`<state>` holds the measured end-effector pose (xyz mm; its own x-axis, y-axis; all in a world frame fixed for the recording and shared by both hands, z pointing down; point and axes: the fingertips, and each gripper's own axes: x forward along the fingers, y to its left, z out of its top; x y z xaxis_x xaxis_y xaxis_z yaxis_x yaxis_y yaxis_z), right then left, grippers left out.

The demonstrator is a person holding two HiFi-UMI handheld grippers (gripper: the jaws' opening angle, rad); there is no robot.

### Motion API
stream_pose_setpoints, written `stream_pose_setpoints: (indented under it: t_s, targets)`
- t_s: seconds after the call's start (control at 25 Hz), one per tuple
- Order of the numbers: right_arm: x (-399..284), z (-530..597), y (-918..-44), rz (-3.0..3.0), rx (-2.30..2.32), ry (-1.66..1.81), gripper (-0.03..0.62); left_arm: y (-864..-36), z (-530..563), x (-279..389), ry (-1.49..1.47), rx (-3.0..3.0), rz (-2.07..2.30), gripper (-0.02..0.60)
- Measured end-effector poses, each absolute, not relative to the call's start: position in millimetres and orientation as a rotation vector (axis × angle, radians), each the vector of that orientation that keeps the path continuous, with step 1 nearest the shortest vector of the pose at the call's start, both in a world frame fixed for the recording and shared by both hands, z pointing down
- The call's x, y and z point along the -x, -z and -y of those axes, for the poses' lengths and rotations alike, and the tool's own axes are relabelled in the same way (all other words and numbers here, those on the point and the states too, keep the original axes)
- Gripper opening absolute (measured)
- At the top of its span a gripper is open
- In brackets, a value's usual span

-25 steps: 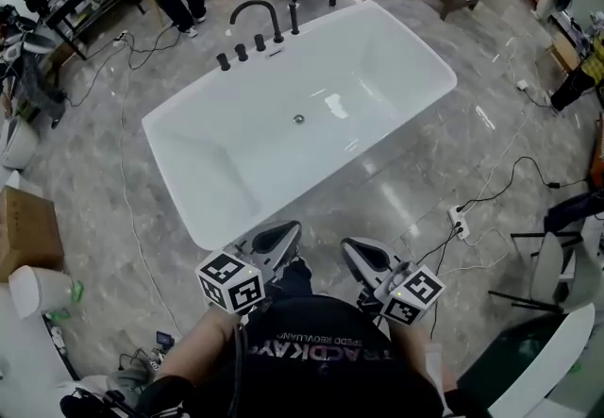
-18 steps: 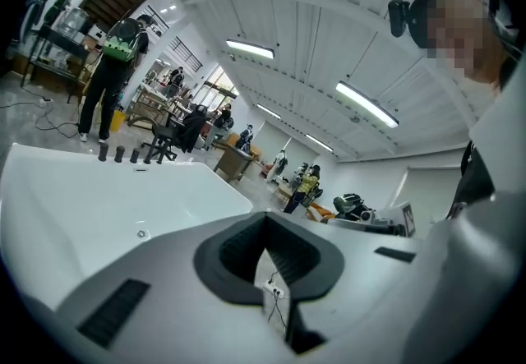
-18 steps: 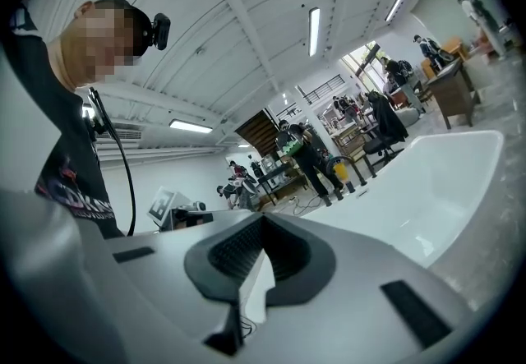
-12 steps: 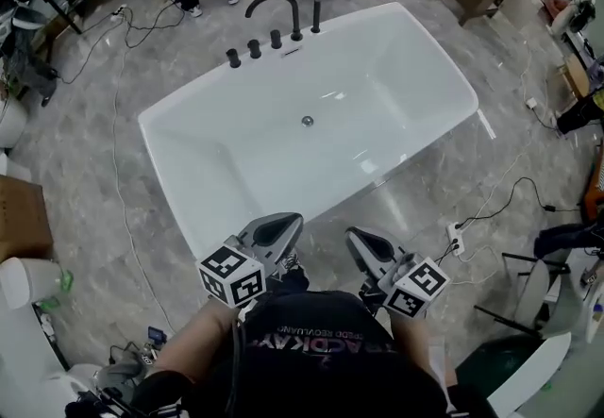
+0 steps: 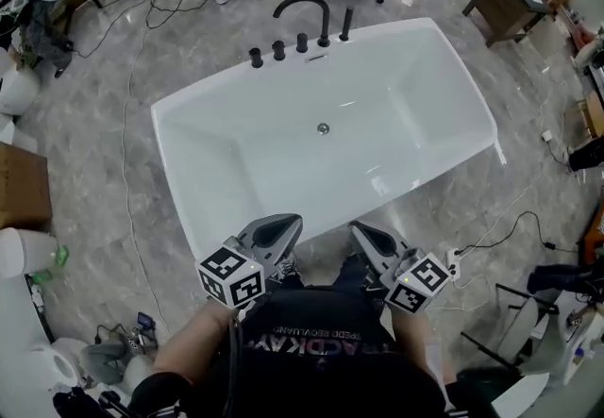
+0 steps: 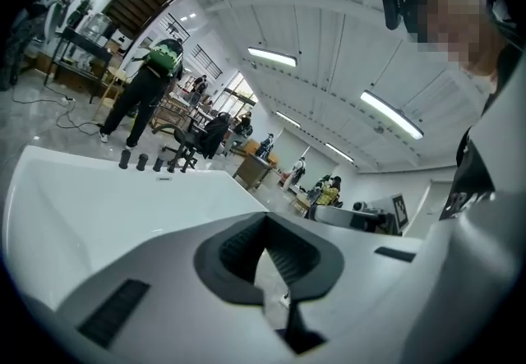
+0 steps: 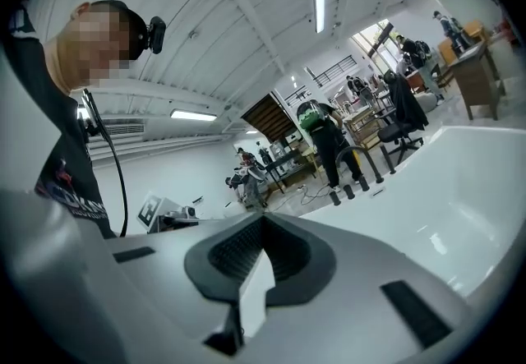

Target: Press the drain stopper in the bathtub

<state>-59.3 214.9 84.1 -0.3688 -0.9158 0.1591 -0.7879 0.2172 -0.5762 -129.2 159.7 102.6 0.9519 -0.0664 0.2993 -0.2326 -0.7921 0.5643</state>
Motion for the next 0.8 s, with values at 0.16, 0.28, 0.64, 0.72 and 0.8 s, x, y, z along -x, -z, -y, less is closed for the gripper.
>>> stream_pose_setpoints:
  t_s: [0.16, 0.28, 0.64, 0.72, 0.8]
  targets:
    - [33, -192, -83, -2.353, 1.546, 0.85, 0.009, -101, -145, 113, -0.312, -2.479, 0.314, 0.006]
    - [8, -175, -83, -2.435, 1.478, 0.844, 0.009, -104, -131, 97, -0.274, -2.458, 0.423, 0.006]
    - [-104, -154, -113, -2.57, 1.315, 0.944, 0.009, -119, -126, 10, -0.248, -2.359, 0.634, 0.006]
    - [-117, -148, -123, -2.584, 1.305, 0.967, 0.009, -124, -125, 0, -0.259, -2.348, 0.652, 0.006]
    - [-124, -139, -131, -2.595, 1.303, 0.979, 0.009, -130, -124, -3, -0.275, -2.337, 0.661, 0.006]
